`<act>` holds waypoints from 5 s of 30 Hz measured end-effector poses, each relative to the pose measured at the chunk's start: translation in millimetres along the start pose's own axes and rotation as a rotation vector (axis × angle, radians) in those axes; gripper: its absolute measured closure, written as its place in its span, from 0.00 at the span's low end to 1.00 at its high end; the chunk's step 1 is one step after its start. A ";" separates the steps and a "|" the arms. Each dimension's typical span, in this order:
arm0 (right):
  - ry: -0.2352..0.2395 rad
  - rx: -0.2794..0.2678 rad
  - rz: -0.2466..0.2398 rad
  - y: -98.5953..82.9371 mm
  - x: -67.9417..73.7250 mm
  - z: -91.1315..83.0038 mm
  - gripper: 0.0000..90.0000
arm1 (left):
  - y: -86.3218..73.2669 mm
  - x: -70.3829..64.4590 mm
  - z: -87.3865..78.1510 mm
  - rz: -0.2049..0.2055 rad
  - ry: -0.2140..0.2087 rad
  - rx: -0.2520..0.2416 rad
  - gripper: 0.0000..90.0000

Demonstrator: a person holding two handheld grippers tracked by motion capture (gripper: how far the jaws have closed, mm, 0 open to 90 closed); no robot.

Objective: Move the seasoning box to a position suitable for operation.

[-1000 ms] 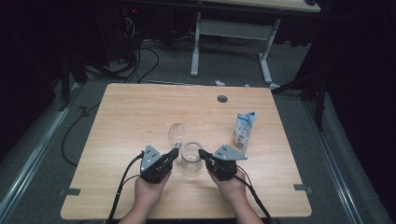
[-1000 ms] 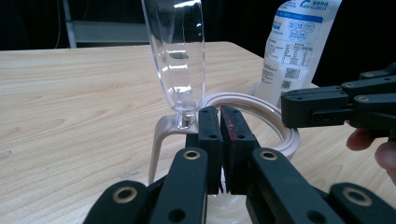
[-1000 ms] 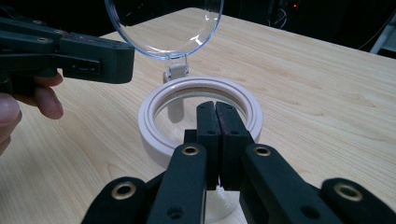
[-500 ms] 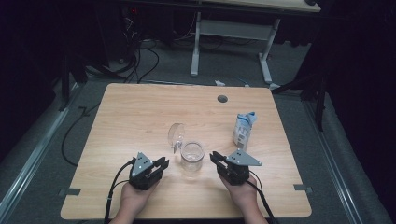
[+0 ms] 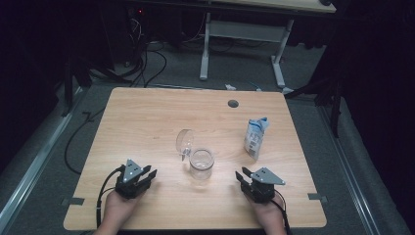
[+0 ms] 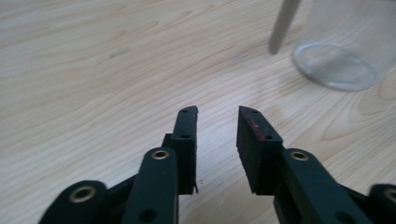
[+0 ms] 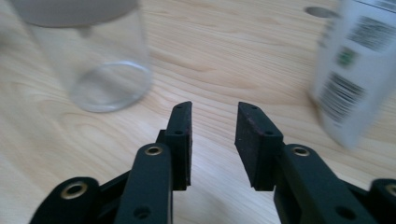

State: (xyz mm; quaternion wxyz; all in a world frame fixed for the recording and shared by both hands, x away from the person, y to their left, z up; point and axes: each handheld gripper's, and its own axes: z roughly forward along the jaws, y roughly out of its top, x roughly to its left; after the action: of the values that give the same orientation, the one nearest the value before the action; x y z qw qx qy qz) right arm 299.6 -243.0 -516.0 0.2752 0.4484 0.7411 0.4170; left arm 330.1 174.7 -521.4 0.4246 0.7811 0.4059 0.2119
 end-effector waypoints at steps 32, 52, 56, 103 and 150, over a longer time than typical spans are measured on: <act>-0.195 0.028 0.191 39.8 -70.0 17.1 0.47 | -11.4 -0.6 -8.6 0.009 -0.098 -0.033 0.53; -0.239 0.013 0.182 65.1 -77.6 33.8 0.43 | -13.1 2.0 -9.2 0.013 -0.095 -0.035 0.52; -0.244 0.005 0.174 64.5 -77.8 35.5 0.53 | -13.3 2.4 -9.1 0.013 -0.093 -0.038 0.52; -0.223 -0.032 0.113 68.3 -78.7 26.0 1.00 | -13.9 2.5 -10.4 0.010 -0.137 -0.057 0.50; 0.007 0.180 0.008 84.8 -42.1 -37.2 1.00 | -11.6 -5.9 -13.5 0.057 -0.192 -0.096 0.48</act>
State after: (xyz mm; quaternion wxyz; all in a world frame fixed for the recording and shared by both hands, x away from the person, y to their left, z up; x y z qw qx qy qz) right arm 326.2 -273.3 -422.6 0.2295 0.4728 0.7747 0.3516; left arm 312.2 180.1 -523.5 0.4922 0.7878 0.3302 0.1676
